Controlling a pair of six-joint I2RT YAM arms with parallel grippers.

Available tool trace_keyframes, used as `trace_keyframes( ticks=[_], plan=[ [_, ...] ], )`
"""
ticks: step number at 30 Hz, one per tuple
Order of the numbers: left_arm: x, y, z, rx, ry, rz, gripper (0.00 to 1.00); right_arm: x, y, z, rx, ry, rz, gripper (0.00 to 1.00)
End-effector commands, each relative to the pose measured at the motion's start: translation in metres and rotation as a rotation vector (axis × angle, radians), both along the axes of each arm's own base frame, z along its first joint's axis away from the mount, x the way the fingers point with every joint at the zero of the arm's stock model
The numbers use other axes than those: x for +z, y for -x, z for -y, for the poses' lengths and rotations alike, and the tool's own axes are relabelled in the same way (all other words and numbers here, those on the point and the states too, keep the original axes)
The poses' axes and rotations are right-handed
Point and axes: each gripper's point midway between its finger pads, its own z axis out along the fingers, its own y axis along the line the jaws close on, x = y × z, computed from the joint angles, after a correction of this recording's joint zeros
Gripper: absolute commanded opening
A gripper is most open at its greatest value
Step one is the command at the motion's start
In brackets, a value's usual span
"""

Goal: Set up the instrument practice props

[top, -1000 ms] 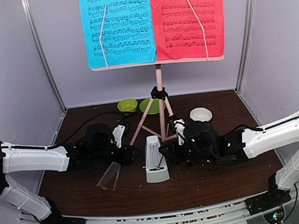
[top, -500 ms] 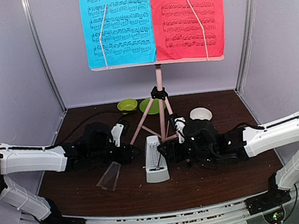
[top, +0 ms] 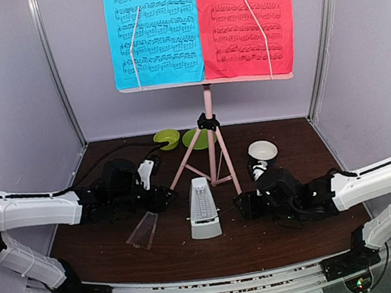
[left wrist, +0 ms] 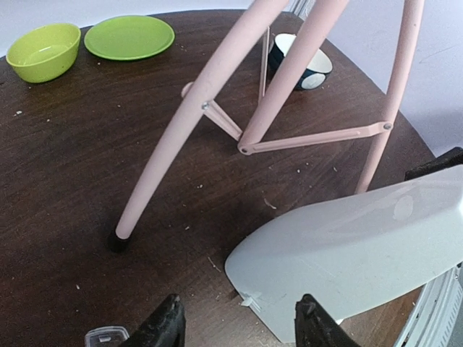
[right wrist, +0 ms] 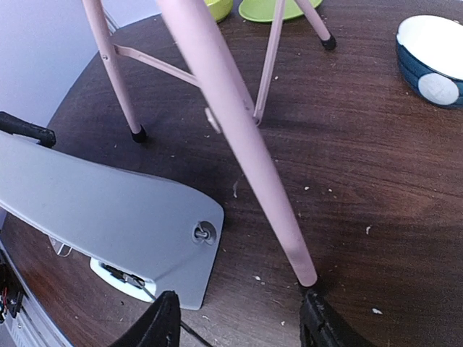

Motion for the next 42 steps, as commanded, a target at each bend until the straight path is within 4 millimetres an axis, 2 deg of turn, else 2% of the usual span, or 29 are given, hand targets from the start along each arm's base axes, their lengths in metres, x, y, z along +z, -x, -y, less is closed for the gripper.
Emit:
trace_keyframes(
  ticks=[1,4,8,15,21,28,34,39,42],
  plan=[
    [0.012,-0.007,-0.010,0.032,0.043,0.023,0.55,0.003,-0.001,0.027,-0.076,-0.008,0.011,0.59],
    [0.013,-0.011,-0.016,0.049,0.044,0.021,0.55,0.011,-0.001,0.036,-0.086,-0.012,0.021,0.64],
    [0.015,-0.018,-0.030,0.084,0.042,0.023,0.56,0.037,-0.003,0.048,-0.095,-0.029,0.060,0.75],
    [0.037,-0.036,-0.066,0.187,0.065,0.066,0.60,0.093,-0.016,0.101,-0.204,-0.124,0.157,1.00],
    [0.070,-0.047,-0.091,0.229,0.028,0.123,0.75,0.131,-0.024,0.142,-0.257,-0.148,0.225,1.00],
    [0.112,-0.054,-0.112,0.287,-0.001,0.187,0.97,0.151,-0.026,0.178,-0.302,-0.082,0.294,1.00],
    [0.138,-0.054,-0.132,0.361,-0.018,0.197,0.98,0.164,-0.026,0.200,-0.331,-0.099,0.323,1.00],
    [0.138,-0.052,-0.140,0.370,-0.046,0.125,0.98,0.164,-0.023,0.200,-0.319,-0.118,0.322,1.00],
    [0.131,-0.050,-0.144,0.382,-0.077,0.083,0.98,0.162,-0.020,0.196,-0.293,-0.132,0.313,1.00]
  ],
)
